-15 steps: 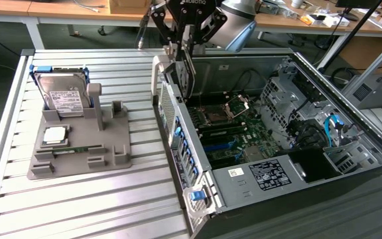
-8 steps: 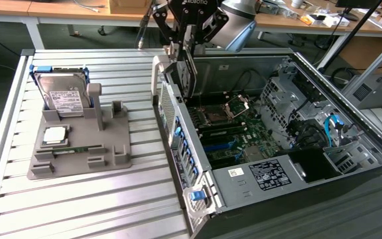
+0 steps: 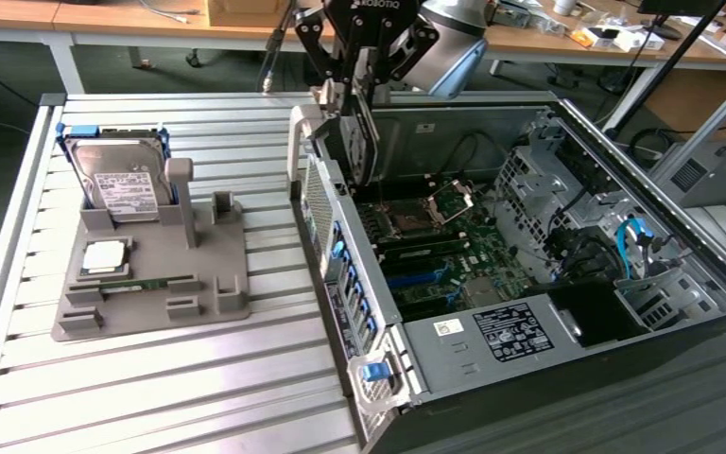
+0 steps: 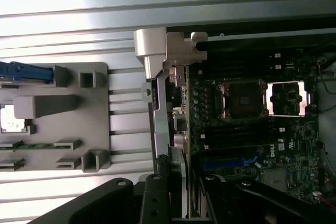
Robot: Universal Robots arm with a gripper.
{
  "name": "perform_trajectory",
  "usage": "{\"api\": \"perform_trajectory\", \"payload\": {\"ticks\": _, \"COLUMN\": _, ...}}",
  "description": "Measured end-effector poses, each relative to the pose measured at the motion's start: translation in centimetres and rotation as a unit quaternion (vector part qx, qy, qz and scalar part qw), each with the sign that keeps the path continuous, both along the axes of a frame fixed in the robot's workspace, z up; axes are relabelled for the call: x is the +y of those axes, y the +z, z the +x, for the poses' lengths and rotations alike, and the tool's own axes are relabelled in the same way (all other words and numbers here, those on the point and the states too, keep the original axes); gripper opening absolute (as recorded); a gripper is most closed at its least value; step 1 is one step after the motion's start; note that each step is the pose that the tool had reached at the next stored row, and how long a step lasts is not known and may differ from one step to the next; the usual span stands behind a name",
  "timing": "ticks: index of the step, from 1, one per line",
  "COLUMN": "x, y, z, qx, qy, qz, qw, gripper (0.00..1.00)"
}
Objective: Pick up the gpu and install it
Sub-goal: 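Pick up the gpu and move the gpu toward the slot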
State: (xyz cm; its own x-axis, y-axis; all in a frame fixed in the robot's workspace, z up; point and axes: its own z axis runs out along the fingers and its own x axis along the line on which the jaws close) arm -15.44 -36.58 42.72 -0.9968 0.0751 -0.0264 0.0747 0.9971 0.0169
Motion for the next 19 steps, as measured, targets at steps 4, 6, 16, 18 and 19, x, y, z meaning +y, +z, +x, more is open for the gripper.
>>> {"api": "perform_trajectory", "payload": {"ticks": 4, "x": -0.01, "y": -0.01, "z": 0.20, "qx": 0.0000, "qy": 0.000, "qz": 0.0000, "qw": 1.0000, "gripper": 0.27}}
{"api": "perform_trajectory", "payload": {"ticks": 6, "x": -0.01, "y": -0.01, "z": 0.30, "qx": 0.0000, "qy": 0.000, "qz": 0.0000, "qw": 1.0000, "gripper": 0.27}}
{"api": "perform_trajectory", "payload": {"ticks": 16, "x": -0.02, "y": -0.03, "z": 0.79, "qx": 0.0000, "qy": 0.000, "qz": -0.0005, "qw": 1.0000, "gripper": 0.27}}
{"api": "perform_trajectory", "payload": {"ticks": 18, "x": -0.02, "y": -0.03, "z": 0.87, "qx": 0.0000, "qy": 0.000, "qz": -0.0007, "qw": 1.0000, "gripper": 0.27}}
{"api": "perform_trajectory", "payload": {"ticks": 19, "x": -0.02, "y": -0.03, "z": 0.92, "qx": 0.0000, "qy": 0.000, "qz": -0.0008, "qw": 1.0000, "gripper": 0.27}}
